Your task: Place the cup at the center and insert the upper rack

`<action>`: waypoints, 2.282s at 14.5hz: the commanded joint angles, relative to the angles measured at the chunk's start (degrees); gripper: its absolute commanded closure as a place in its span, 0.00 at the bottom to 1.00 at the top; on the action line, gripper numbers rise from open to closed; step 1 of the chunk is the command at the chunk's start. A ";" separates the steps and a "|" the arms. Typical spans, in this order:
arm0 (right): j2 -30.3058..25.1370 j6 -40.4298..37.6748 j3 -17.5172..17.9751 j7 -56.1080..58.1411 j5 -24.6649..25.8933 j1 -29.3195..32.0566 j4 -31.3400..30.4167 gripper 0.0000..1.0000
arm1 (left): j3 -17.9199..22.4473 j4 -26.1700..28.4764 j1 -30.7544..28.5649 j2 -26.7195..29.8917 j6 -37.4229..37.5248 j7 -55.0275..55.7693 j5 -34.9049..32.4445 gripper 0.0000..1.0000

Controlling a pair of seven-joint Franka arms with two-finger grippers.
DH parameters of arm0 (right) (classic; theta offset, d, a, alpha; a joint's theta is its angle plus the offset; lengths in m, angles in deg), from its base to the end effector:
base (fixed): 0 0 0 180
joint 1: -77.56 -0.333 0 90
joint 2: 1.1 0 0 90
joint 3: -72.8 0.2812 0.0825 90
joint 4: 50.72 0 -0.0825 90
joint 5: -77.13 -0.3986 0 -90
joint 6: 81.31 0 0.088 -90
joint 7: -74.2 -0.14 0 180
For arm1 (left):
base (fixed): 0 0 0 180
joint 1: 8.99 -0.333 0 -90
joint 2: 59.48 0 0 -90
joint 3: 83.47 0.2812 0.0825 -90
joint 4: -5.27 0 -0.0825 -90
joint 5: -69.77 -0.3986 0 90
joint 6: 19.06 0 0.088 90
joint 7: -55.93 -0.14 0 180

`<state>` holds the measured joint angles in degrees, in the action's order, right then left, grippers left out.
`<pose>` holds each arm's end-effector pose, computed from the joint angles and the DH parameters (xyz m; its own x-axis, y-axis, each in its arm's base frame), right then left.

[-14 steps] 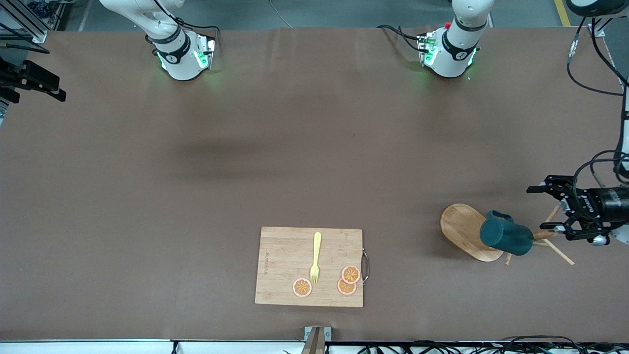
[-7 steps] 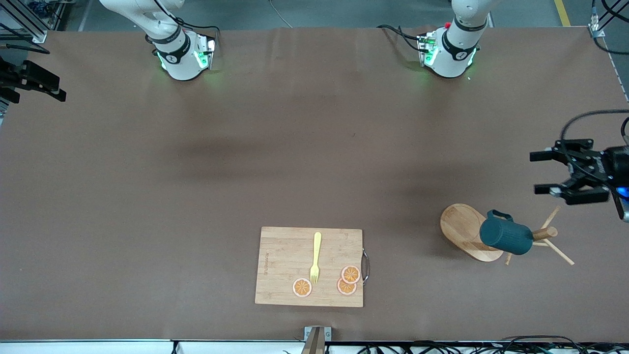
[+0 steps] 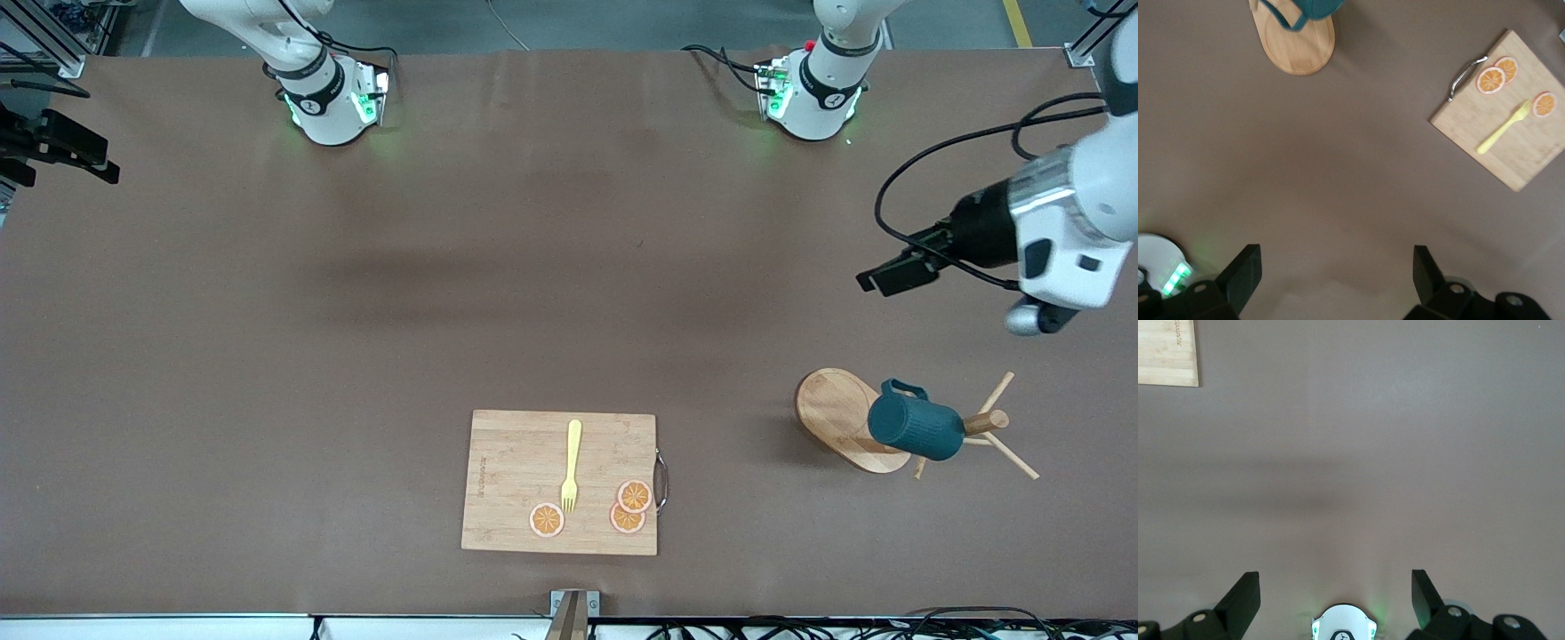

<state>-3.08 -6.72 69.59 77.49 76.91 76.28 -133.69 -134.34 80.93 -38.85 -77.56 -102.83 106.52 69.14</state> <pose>0.5251 -0.0176 0.6118 0.9935 0.0252 -0.1110 0.0240 -0.9996 -0.0121 0.5935 -0.1546 0.5411 0.8457 0.4880 -0.2159 0.5162 -0.8506 0.0997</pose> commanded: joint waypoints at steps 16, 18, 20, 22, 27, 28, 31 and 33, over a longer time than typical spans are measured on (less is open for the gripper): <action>-1.36 0.29 -0.12 -0.04 -0.49 -0.30 -1.32 0.00 | 43.22 17.23 29.16 22.46 -7.02 -46.54 -1.75 0.00; -1.36 0.21 -0.12 -0.04 -0.49 -0.39 -1.32 0.00 | 43.40 20.31 29.25 25.45 -6.84 -46.99 -0.96 0.00; -1.36 0.38 -0.12 -0.04 -0.49 -0.39 -1.32 0.00 | 45.15 22.94 29.95 27.57 -6.76 -46.99 1.24 0.00; -1.36 0.56 -0.12 -0.04 -0.49 -0.39 -1.32 0.00 | 46.47 24.45 31.00 29.15 -6.76 -46.90 3.35 0.00; -1.36 0.65 -0.12 -0.04 -0.49 -0.39 -1.32 0.00 | 46.12 22.26 30.83 28.90 -2.72 -45.85 3.44 0.00; -1.36 0.73 -0.12 -0.04 -0.49 -0.39 -1.32 0.00 | 46.04 21.21 30.92 28.37 -2.71 -46.63 3.27 0.00; -1.36 0.65 -0.12 -0.04 -0.49 -0.39 -1.32 0.00 | 46.03 20.15 30.92 27.14 -2.71 -45.76 2.91 0.00; -1.36 0.65 -0.12 -0.04 -0.49 -0.48 -1.32 0.00 | 46.12 19.71 30.74 26.52 -2.71 -45.76 3.00 0.00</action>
<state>-3.08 -6.56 69.65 77.49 76.87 76.21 -133.70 -88.58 102.65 -8.29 -49.68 -106.58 60.43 71.74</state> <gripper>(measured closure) 0.000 0.000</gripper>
